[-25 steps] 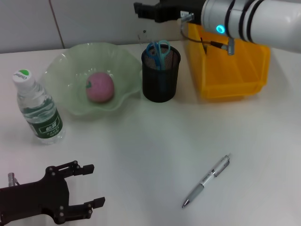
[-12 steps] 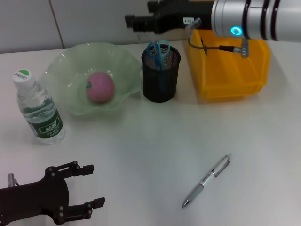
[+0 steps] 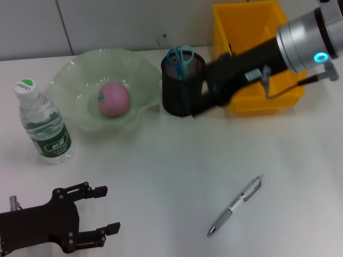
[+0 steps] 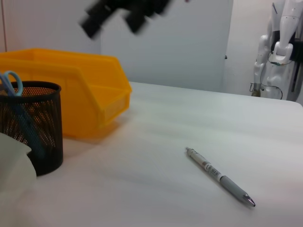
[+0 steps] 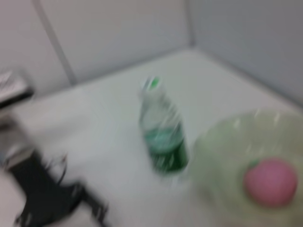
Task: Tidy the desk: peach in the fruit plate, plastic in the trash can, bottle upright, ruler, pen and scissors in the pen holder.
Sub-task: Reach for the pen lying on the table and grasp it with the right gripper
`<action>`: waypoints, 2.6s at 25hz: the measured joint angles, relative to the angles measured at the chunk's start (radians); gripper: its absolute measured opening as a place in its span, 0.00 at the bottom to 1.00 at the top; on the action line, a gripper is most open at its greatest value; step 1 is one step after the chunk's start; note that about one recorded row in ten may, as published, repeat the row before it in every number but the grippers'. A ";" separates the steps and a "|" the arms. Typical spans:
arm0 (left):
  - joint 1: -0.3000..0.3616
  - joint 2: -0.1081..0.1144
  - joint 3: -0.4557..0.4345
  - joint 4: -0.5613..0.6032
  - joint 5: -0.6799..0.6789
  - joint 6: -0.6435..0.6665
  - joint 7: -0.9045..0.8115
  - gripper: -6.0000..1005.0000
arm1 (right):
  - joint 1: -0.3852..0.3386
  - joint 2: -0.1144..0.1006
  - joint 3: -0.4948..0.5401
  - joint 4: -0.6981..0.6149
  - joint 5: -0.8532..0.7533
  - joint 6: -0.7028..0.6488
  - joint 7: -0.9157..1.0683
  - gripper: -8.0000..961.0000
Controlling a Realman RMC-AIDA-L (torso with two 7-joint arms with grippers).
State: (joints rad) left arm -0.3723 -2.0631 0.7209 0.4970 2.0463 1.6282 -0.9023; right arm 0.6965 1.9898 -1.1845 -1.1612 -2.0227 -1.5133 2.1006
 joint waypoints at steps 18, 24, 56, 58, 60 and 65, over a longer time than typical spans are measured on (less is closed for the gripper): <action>-0.006 0.000 -0.017 0.009 -0.001 -0.035 -0.043 0.79 | 0.219 0.045 -0.052 0.143 -0.493 -0.270 -0.191 0.79; -0.001 -0.002 -0.010 0.029 0.000 -0.033 -0.035 0.78 | 0.245 0.077 -0.151 0.151 -0.544 -0.266 -0.260 0.79; 0.003 -0.008 -0.015 0.008 -0.062 -0.037 -0.046 0.77 | 0.237 0.094 -0.429 0.192 -0.583 -0.183 -0.472 0.79; 0.004 -0.008 -0.015 0.004 -0.067 -0.037 -0.046 0.77 | 0.238 0.096 -0.446 0.192 -0.581 -0.179 -0.475 0.79; 0.004 -0.008 -0.015 -0.002 -0.070 -0.038 -0.046 0.77 | 0.239 0.096 -0.461 0.193 -0.580 -0.175 -0.477 0.79; 0.005 -0.007 -0.015 -0.005 -0.071 -0.043 -0.047 0.76 | 0.247 0.098 -0.495 0.198 -0.572 -0.169 -0.482 0.79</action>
State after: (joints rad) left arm -0.3675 -2.0704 0.7055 0.4924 1.9757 1.5847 -0.9490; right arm 0.9437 2.0874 -1.6792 -0.9629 -2.5944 -1.6822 1.6185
